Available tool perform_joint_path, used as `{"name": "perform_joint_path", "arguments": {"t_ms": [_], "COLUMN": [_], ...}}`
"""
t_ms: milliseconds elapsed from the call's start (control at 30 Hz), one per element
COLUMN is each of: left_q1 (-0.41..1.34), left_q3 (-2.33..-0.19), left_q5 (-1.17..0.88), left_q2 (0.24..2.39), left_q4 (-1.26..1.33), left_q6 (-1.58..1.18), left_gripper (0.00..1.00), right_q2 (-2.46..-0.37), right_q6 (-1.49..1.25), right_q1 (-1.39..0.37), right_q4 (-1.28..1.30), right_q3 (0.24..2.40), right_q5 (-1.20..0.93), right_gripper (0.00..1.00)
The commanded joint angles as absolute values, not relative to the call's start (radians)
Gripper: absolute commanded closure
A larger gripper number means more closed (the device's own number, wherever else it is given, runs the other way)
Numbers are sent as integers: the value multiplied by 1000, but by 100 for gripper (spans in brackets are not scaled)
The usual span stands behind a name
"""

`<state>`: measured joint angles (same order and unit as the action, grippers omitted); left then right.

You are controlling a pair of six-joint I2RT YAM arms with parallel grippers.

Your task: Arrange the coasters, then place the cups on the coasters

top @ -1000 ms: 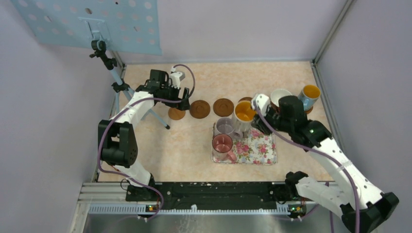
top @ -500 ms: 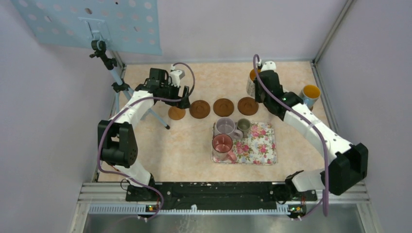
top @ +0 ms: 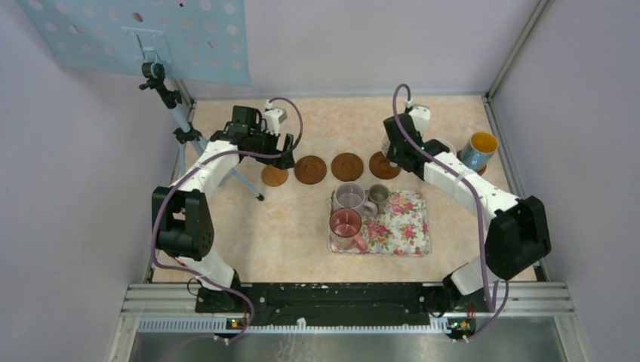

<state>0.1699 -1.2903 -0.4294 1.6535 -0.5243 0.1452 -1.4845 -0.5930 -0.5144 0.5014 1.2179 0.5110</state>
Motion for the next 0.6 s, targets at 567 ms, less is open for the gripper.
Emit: {"name": "perform_joint_path", "arguments": {"t_ms": [567], "left_q1": [167], "left_q3": [-1286], "left_q5": [-449], "left_q2": [1609], "left_q4": [-492], "left_q6": [131], "left_gripper": [1], "right_q2": [-1679], "right_q6": [-758], "right_q1": [-588], "right_q4": [324], "right_q3": [1255], "right_q5": [690], "right_gripper": [100]}}
